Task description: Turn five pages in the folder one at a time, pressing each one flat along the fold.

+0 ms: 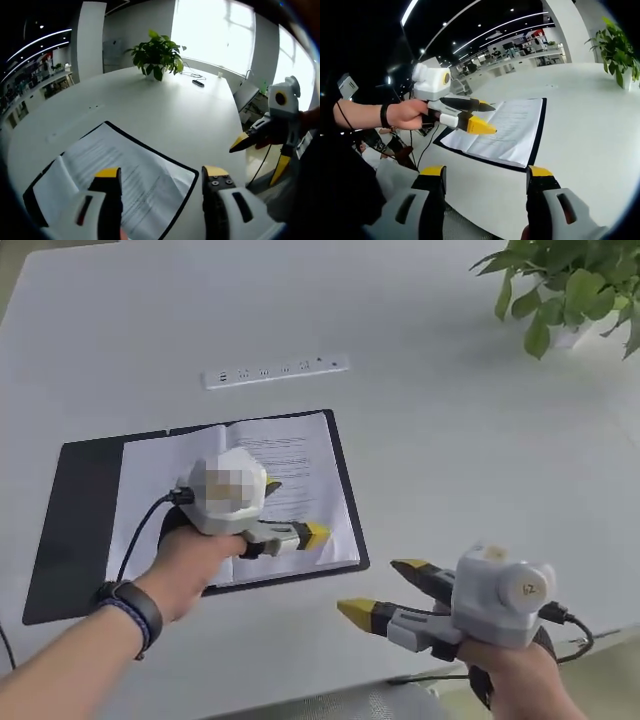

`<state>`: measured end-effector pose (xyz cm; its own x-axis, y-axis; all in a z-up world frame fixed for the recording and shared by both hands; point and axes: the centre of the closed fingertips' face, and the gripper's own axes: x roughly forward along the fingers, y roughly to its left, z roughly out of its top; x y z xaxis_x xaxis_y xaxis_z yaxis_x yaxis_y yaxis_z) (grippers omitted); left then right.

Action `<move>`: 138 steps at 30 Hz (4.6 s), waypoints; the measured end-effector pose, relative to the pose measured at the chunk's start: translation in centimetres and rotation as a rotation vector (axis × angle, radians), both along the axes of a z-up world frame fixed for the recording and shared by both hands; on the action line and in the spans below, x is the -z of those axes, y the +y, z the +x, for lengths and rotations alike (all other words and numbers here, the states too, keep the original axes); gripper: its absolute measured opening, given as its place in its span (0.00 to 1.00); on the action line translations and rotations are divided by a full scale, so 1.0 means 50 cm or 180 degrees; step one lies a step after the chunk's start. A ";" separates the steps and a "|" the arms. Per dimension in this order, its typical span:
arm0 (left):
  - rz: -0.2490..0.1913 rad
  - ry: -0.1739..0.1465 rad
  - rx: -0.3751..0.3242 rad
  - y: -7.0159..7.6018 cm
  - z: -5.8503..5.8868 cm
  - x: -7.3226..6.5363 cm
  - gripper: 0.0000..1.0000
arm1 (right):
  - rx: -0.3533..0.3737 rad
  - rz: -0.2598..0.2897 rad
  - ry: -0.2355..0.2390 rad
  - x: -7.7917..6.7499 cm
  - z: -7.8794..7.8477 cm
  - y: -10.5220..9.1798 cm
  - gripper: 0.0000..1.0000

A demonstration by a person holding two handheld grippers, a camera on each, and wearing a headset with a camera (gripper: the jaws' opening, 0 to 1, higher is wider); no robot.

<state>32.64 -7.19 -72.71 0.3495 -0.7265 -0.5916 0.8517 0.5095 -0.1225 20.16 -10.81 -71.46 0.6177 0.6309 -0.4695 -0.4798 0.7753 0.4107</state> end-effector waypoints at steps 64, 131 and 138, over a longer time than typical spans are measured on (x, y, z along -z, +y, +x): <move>0.0411 0.0010 -0.0076 -0.033 0.015 0.157 0.47 | 0.0462 0.0731 0.0159 0.020 0.173 -0.050 0.56; 0.0233 0.0285 -0.0143 -0.025 -0.021 0.128 0.61 | 0.0317 0.1370 0.0699 0.124 0.247 0.015 0.00; 0.0123 0.0254 -0.0236 -0.003 -0.021 0.107 0.64 | 0.0385 0.1331 0.0725 0.118 0.247 0.018 0.00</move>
